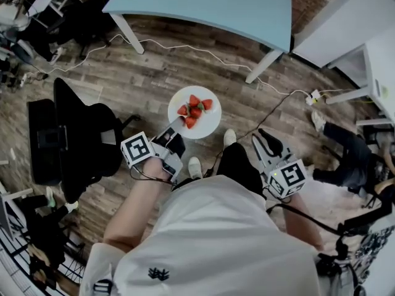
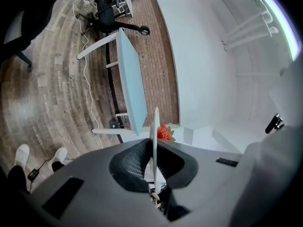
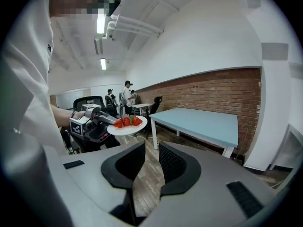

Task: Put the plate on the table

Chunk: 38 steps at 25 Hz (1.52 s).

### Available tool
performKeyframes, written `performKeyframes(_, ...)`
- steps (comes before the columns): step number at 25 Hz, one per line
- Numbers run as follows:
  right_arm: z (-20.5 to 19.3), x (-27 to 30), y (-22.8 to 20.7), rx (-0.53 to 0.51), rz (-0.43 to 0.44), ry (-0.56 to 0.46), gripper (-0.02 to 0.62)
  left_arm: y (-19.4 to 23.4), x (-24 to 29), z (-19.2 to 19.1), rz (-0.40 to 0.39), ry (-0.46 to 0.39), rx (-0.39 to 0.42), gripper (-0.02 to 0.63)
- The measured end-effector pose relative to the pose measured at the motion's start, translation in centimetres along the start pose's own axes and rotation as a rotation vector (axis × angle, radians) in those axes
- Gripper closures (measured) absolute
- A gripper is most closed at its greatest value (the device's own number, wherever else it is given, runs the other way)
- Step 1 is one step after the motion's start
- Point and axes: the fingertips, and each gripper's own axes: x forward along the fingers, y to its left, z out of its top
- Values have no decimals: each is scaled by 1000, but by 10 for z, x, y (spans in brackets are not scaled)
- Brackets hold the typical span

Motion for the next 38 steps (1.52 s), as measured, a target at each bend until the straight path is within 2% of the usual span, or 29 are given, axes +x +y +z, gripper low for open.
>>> performKeyframes(5, 17, 57, -61, 11, 27, -14, 503, 0, 69, 58, 2, -13, 9, 589)
performKeyframes(12, 66, 121, -183, -18, 60, -32, 503, -17, 199, 139, 7, -38, 19, 589)
performKeyframes(15, 75, 137, -229, -29, 72, -32, 503, -16, 253, 167, -4, -40, 16, 589)
performKeyframes(22, 89, 169, -309, 16, 38, -30, 503, 1, 372, 224, 32, -8, 17, 589)
performKeyframes(29, 93, 206, -380, 74, -85, 19, 503, 28, 489, 306, 33, 42, 11, 589)
performKeyframes(34, 122, 246, -424, 162, -205, 11, 503, 61, 562, 378, 73, 75, 13, 589)
performKeyframes(38, 138, 278, -441, 191, -281, 39, 503, 84, 617, 420, 88, 150, 26, 589)
